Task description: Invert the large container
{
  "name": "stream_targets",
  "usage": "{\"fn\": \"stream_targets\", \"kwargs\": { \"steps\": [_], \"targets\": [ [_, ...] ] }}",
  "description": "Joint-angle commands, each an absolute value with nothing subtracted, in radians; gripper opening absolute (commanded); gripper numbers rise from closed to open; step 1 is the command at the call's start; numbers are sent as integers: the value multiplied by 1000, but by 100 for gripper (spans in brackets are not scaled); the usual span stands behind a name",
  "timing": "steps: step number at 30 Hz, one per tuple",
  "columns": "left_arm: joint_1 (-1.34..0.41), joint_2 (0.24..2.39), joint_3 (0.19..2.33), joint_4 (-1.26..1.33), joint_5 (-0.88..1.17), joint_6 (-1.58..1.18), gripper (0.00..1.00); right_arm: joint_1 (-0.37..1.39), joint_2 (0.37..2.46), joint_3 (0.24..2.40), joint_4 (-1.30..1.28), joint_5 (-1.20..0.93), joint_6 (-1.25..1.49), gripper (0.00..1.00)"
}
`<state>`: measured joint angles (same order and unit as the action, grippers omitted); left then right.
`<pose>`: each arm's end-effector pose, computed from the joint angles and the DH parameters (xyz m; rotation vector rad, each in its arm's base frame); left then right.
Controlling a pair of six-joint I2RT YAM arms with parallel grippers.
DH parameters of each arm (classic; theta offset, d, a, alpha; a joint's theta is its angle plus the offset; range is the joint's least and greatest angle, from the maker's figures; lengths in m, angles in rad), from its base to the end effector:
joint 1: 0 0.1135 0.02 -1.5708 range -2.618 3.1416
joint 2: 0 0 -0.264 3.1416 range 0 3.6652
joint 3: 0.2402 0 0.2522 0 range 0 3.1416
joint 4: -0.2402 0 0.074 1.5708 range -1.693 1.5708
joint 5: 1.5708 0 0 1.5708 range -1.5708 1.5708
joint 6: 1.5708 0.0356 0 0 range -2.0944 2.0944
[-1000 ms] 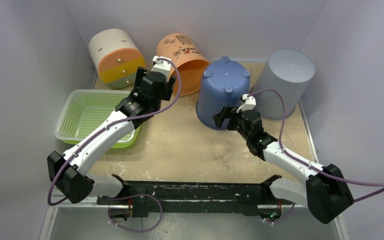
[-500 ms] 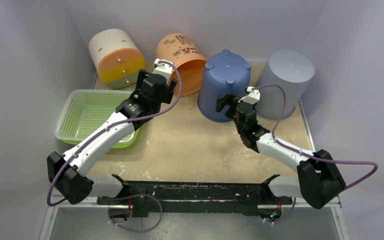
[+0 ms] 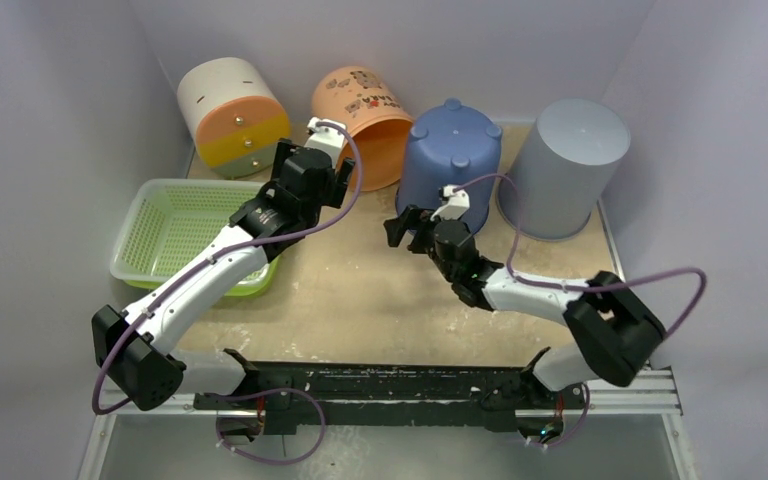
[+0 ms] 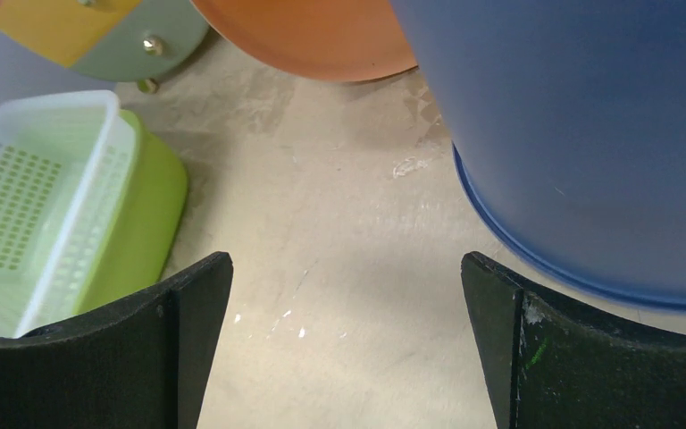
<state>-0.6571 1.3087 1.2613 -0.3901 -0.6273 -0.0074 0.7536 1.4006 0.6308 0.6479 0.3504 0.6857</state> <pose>0.2442 -0.1620 0.3732 0.2331 1.9112 0.1868 0.2268 0.1961 0.2332 0.2116 1.7341 0.7770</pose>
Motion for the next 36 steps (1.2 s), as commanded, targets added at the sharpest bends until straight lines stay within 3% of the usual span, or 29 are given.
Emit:
{"fn": "stream_targets", "kwargs": {
  "steps": [1,11,21,36],
  "targets": [
    [-662,1279,1262,-375,-627,-17,85,758,1508,744,803,408,606,100],
    [-662,1247,1228,-388,-641,-5,85,740,1657,897,689,627,445,100],
    [-661,1246,1205,-379,-637,-12,85,530,1760,1015,673,470,253,100],
    [-662,1245,1202,-388,-648,-14,85,487,1864,1199,584,403,134,100]
  ]
}}
